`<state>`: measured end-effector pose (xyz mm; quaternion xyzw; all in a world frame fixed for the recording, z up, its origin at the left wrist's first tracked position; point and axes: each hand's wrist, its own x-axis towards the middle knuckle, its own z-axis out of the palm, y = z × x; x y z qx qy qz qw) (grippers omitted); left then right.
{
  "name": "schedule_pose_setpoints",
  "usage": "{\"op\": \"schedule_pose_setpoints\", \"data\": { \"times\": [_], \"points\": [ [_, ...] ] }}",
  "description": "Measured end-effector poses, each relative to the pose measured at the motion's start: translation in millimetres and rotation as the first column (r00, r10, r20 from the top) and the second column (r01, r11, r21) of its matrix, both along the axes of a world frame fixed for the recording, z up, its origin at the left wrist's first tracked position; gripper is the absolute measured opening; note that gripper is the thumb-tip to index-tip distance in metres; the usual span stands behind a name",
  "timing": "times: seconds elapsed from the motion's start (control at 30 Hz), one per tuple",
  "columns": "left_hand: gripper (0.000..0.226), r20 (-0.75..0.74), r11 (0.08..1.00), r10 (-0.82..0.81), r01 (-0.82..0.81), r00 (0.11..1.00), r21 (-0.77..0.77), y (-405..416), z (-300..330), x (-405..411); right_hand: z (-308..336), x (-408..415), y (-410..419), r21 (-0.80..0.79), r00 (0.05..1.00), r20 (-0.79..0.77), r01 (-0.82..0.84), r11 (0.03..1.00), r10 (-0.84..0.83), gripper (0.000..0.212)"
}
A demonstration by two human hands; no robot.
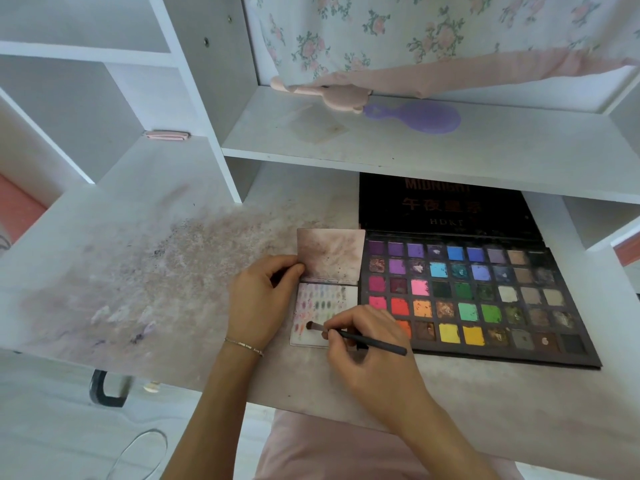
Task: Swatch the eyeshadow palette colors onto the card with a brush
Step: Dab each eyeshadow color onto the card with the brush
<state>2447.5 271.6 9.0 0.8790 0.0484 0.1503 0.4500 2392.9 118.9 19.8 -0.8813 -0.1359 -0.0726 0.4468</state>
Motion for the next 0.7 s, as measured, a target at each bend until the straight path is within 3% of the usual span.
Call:
{"op": "schedule_pose_setpoints", "data": {
  "times": [0.7],
  "points": [
    [0.011, 0.021, 1.000, 0.001, -0.001, 1.000, 0.004, -0.4, 0.6, -0.1, 0.7, 1.1, 0.5, -0.034, 1.000, 0.003, -0.010, 0.999, 0.010, 0.009]
  ]
}}
